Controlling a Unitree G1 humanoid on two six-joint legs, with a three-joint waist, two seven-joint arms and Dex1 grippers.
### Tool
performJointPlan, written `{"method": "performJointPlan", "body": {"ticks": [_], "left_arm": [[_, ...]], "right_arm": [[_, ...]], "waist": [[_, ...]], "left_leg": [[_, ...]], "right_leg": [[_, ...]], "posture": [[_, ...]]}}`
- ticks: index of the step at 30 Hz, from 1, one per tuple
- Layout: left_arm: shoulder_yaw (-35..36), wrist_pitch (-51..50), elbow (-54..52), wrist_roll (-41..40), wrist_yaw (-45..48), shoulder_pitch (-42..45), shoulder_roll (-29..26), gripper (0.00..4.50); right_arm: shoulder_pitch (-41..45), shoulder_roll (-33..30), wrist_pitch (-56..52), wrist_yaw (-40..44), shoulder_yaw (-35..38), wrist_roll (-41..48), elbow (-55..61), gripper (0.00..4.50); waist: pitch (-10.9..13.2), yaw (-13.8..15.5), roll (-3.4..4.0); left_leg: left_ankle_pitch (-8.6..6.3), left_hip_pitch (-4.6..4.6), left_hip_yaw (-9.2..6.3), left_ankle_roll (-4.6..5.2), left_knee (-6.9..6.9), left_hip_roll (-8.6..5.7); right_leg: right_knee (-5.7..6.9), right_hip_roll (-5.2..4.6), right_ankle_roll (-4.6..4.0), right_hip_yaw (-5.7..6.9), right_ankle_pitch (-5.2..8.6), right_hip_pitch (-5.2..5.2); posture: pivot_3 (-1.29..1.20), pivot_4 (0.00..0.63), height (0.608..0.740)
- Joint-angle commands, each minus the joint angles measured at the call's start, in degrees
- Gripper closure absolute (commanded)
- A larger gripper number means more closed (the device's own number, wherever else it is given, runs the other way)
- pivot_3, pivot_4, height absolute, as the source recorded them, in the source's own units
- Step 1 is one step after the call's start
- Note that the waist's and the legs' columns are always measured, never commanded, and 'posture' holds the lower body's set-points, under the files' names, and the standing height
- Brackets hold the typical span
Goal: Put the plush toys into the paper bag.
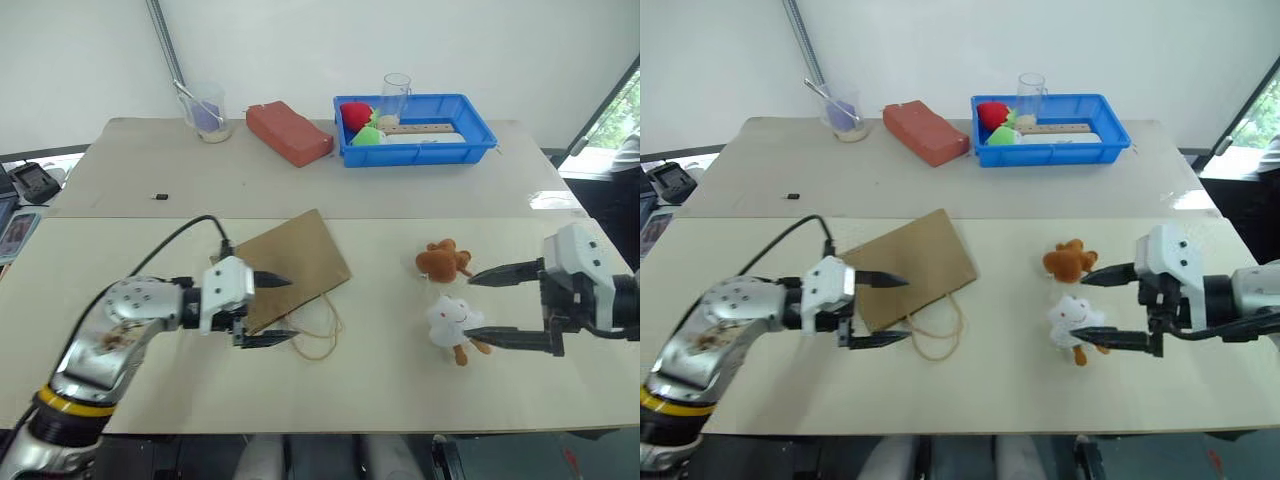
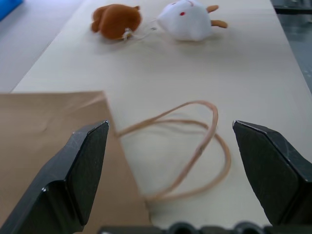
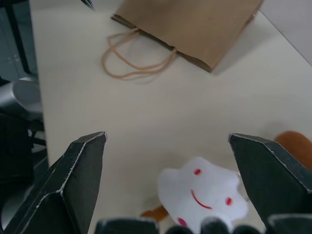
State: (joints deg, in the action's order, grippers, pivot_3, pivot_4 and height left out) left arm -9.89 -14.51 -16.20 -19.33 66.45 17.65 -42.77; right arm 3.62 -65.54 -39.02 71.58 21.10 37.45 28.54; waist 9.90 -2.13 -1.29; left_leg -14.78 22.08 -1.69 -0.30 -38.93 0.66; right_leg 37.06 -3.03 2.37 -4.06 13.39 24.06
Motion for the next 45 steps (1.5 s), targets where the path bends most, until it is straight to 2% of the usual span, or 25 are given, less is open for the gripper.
{"method": "performJointPlan", "body": {"ticks": [1,6,15,16,19,24,29,35,40,45], "left_arm": [[-4.0,7.8,4.1,4.7,2.6,1.9,1.5,0.17],[-5.9,15.6,10.1,8.4,3.7,2.7,3.2,0.17],[-8.2,27.1,23.2,15.6,-0.8,6.3,10.9,0.17],[-8.3,27.5,23.8,15.8,-1.1,6.6,11.5,0.67],[-8.4,28.1,24.6,15.1,-0.6,7.3,12.5,1.77],[-7.6,23.2,21.5,11.1,1.8,7.4,12.6,4.36],[-5.6,14.1,18.2,5.7,3.2,7.9,12.2,4.43],[-1.2,2.4,17.8,-0.1,3.8,14.0,11.1,4.43],[3.4,-10.5,18.0,-7.3,2.6,20.1,11.5,4.43],[5.7,-18.3,17.9,-11.2,0.1,22.0,12.6,4.43]], "right_arm": [[-1.2,-0.2,-2.3,-1.6,3.2,2.4,2.8,0.05],[-2.6,0.1,-3.2,-2.9,4.2,3.5,4.0,0.05],[-2.3,0.8,-3.0,-4.5,3.1,4.4,5.1,0.05],[-2.4,0.8,-2.9,-4.6,3.0,4.5,5.2,0.0],[-2.4,0.7,-2.7,-5.0,2.8,4.8,5.3,0.0],[-2.8,1.1,-2.6,-6.0,2.6,5.1,5.8,0.0],[-2.6,1.7,-2.5,-6.9,2.0,5.0,6.2,0.0],[-0.1,4.8,-3.0,-12.6,-2.8,5.0,8.6,0.0],[7.0,15.2,-1.4,-22.4,-15.5,0.4,9.7,0.0],[13.4,24.4,0.3,-26.7,-26.7,-6.2,5.4,0.0]], "waist": [[0.0,0.0,0.0],[0.0,0.3,0.0],[0.0,1.3,-0.02],[0.0,1.3,-0.02],[0.0,1.3,-0.02],[0.0,1.3,-0.02],[0.0,1.3,-0.02],[0.0,1.2,-0.05],[0.0,0.8,-0.12],[0.0,0.6,-0.12]], "left_leg": [[0.0,0.02,0.0,0.0,0.01,0.0],[-0.01,0.09,-0.03,0.01,0.0,0.0],[-0.01,0.15,-0.05,0.02,-0.06,-0.05],[-0.01,0.14,-0.04,0.02,-0.05,-0.06],[-0.01,0.14,-0.05,0.02,-0.06,-0.08],[-0.01,0.13,-0.06,0.02,-0.05,-0.08],[0.0,0.14,-0.07,0.02,-0.06,-0.08],[0.0,0.17,-0.11,0.02,-0.1,-0.05],[0.0,0.18,-0.14,0.02,-0.1,-0.03],[0.0,0.17,-0.21,0.02,-0.1,-0.05]], "right_leg": [[-0.01,0.0,0.0,0.0,0.0,0.01],[-0.01,0.0,0.0,-0.01,0.0,0.07],[-0.05,-0.02,0.05,-0.01,-0.02,0.05],[-0.05,-0.03,0.05,-0.01,-0.02,0.05],[-0.05,-0.06,0.07,-0.01,-0.03,0.04],[-0.04,-0.05,0.07,-0.01,-0.03,0.04],[-0.04,-0.05,0.08,-0.01,-0.02,0.04],[-0.01,0.01,0.08,0.0,-0.02,0.07],[0.0,0.03,0.09,0.02,-0.02,0.08],[0.04,0.03,0.08,0.03,-0.02,0.12]], "posture": [[0.0,0.15,0.74],[0.0,0.15,0.74],[0.0,0.15,0.74],[0.0,0.15,0.74],[0.0,0.15,0.74],[0.0,0.15,0.74],[0.0,0.15,0.74],[0.0,0.15,0.74],[0.0,0.15,0.74],[0.0,0.15,0.74]]}}
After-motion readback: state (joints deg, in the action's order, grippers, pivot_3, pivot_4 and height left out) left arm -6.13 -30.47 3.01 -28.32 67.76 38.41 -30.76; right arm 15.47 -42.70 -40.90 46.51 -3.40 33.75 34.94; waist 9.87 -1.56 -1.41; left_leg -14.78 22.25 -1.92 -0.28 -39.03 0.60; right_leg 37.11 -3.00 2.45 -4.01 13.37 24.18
